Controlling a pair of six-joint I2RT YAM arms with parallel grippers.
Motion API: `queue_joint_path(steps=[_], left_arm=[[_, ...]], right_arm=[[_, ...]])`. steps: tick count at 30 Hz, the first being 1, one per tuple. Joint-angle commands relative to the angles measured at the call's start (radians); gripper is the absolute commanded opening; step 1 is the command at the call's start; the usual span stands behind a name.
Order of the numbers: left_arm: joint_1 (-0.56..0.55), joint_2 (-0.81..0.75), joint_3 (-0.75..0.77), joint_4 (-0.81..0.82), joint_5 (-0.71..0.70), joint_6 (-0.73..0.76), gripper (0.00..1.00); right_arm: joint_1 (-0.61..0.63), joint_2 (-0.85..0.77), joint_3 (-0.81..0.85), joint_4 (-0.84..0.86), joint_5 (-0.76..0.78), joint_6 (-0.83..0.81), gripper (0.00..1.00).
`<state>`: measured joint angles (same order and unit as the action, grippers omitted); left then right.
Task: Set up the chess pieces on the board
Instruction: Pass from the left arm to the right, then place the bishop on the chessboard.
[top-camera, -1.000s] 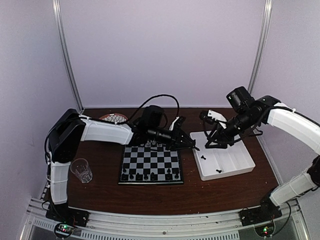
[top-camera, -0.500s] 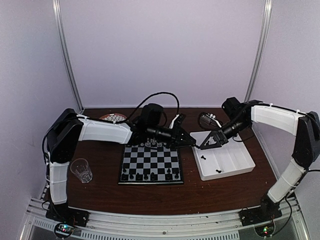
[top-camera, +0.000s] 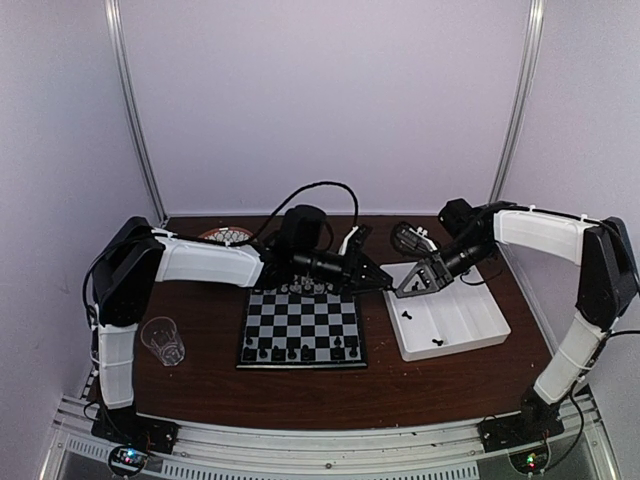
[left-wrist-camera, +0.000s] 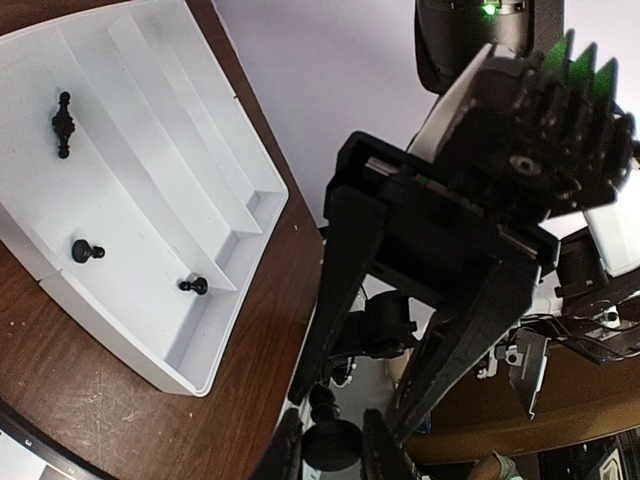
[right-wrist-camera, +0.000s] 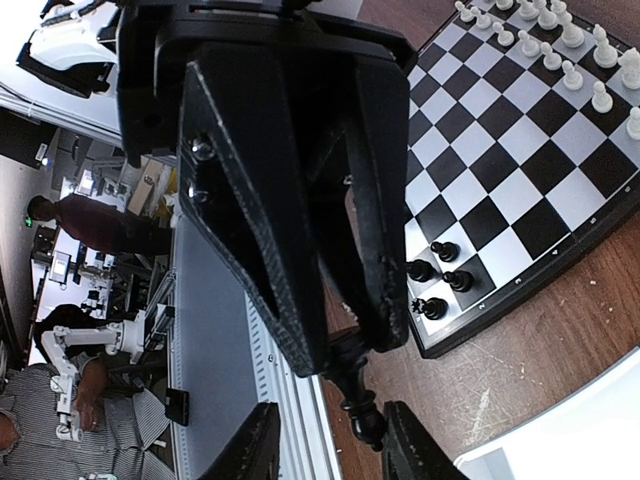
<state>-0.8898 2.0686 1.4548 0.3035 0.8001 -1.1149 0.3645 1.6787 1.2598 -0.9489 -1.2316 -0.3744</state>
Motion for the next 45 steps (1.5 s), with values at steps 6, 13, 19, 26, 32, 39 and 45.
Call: queue_joint_path(steps=[6,13,19,26,32,39,45], left_arm=[[0.006,-0.034,0.01,0.071,0.007,-0.006,0.13],[0.009,-0.031,-0.003,0.088,0.008,-0.015,0.13],[0.02,-0.036,-0.02,0.073,0.001,-0.005,0.25],[0.076,-0.119,-0.056,-0.125,-0.024,0.118,0.31],[0.182,-0.327,-0.176,-0.415,-0.15,0.326,0.35],[0.196,-0.53,-0.173,-0.774,-0.418,0.582,0.37],[0.224,-0.734,-0.259,-0.86,-0.618,0.621,0.38]], right_arm=[[-0.001,0.031,0.047,-0.01,-0.079,0.005,0.2],[-0.007,0.037,0.047,-0.01,-0.084,0.003,0.07],[-0.016,0.016,0.055,-0.036,-0.023,-0.022,0.05],[0.01,-0.043,0.118,-0.139,0.211,-0.117,0.05],[0.177,-0.1,0.179,-0.186,0.578,-0.199,0.05],[0.408,-0.022,0.343,-0.259,0.924,-0.283,0.04],[0.601,0.129,0.498,-0.336,1.169,-0.381,0.04]])
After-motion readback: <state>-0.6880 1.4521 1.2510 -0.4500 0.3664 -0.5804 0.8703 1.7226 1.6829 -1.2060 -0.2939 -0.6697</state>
